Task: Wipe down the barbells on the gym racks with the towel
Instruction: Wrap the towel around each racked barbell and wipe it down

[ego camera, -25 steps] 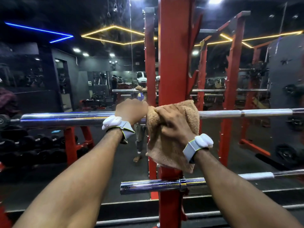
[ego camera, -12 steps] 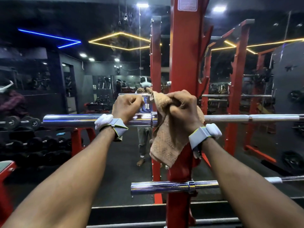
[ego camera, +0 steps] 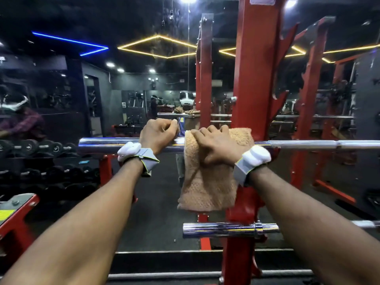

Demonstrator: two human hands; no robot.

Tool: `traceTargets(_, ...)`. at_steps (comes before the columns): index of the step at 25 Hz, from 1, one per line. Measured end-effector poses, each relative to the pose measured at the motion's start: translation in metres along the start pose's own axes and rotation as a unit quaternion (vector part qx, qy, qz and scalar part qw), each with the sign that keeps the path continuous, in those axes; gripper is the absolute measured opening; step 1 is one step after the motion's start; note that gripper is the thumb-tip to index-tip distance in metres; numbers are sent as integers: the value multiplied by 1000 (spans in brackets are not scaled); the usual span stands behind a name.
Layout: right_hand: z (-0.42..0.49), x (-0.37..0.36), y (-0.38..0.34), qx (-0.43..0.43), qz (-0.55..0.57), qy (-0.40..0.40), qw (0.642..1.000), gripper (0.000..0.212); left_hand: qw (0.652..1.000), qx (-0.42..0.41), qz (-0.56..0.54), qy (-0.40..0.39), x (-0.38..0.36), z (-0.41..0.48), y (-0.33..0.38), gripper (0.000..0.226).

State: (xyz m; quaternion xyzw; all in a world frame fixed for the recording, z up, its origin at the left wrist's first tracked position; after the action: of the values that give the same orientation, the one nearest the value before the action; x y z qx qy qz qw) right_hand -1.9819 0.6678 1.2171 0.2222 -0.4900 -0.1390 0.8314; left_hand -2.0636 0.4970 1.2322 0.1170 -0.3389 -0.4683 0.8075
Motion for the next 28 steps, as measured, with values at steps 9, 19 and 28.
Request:
traceTargets(9, 35, 5, -3, -21, 63, -4, 998, 43, 977, -79, 197, -34, -11, -3, 3, 45)
traceTargets(19, 27, 3, -3, -56, 197, 188, 961, 63, 970, -95, 223, 2, -7, -10, 4, 44)
traceTargets(28, 58, 1, 9, -135, 224, -100, 960, 59, 966, -122, 226, -25, -8, -12, 6, 47)
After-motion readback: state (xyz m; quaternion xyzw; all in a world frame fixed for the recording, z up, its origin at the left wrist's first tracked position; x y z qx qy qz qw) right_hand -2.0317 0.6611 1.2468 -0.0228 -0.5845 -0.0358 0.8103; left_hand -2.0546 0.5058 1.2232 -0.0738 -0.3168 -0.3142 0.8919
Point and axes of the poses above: each hand's wrist, its own z-axis towards the middle knuckle, its own x-axis out of the back of the hand, y = z × x, the point moved 5 cm from there along z, towards the middle knuckle, and after that the axes turned 4 degrees about -z, right-handed, at the moved point
